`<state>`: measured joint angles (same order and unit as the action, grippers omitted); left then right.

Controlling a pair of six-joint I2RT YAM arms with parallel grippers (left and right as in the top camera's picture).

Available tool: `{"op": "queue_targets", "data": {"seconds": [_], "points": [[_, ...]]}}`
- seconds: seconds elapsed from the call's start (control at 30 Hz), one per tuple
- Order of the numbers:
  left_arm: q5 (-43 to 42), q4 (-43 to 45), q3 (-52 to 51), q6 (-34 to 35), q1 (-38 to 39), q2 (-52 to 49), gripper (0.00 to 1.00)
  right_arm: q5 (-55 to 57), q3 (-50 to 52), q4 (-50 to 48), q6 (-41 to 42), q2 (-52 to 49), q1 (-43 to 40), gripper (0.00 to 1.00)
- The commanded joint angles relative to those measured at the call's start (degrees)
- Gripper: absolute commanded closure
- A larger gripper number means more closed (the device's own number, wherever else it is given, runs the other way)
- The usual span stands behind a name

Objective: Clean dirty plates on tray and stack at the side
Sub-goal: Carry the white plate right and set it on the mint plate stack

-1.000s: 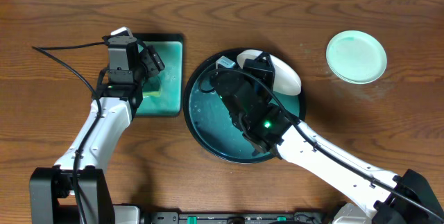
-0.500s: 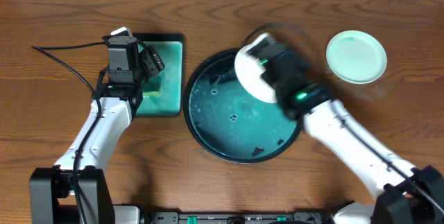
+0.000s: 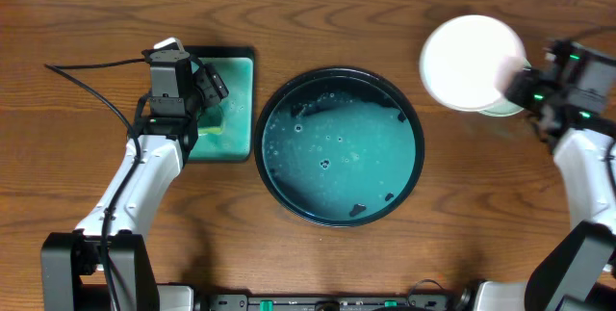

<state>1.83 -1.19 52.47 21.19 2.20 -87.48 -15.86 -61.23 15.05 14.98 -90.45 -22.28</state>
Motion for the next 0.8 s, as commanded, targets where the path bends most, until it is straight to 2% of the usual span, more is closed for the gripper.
{"op": "queue_targets", "data": {"seconds": [0.0, 0.1, 0.27, 0.43, 0.47, 0.53, 0.6, 0.63, 0.77], "points": [[0.1, -0.1, 0.3, 0.1, -0.2, -0.2, 0.19, -1.4, -0.6, -0.9, 10.7, -3.9, -4.2, 0.98], [0.1, -0.1, 0.3, 0.1, -0.2, -0.2, 0.19, 2.7, -0.6, -3.3, 12.6, -8.1, -5.9, 0.99], [0.1, -0.1, 0.3, 0.1, -0.2, -0.2, 0.19, 3.0, -0.6, -11.7, 12.7, -16.4, -6.3, 0.99], [0.1, -0.1, 0.3, 0.1, -0.2, -0.2, 0.19, 1.4, -0.6, -15.9, 12.6, -18.0, -6.3, 0.99], [0.1, -0.1, 0.3, 0.1, -0.2, -0.2, 0.19, 0.7, -0.6, -16.2, 12.6, -17.7, -6.3, 0.92], [0.1, -0.1, 0.3, 0.1, -0.1, -0.2, 0.19, -0.2, -0.7, -16.1, 12.5, -16.8, -6.3, 0.59], [0.1, -0.1, 0.3, 0.1, -0.1, -0.2, 0.19, -1.9, -0.7, -16.1, 11.3, -15.6, -6.3, 0.22], [0.1, -0.1, 0.3, 0.1, -0.1, -0.2, 0.19, -2.7, -0.7, -16.0, 10.6, -14.7, -6.3, 0.01], [0.1, -0.1, 0.3, 0.1, -0.2, -0.2, 0.18, -2.8, -0.7, -13.4, 9.6, -8.4, -6.3, 0.01]]}}
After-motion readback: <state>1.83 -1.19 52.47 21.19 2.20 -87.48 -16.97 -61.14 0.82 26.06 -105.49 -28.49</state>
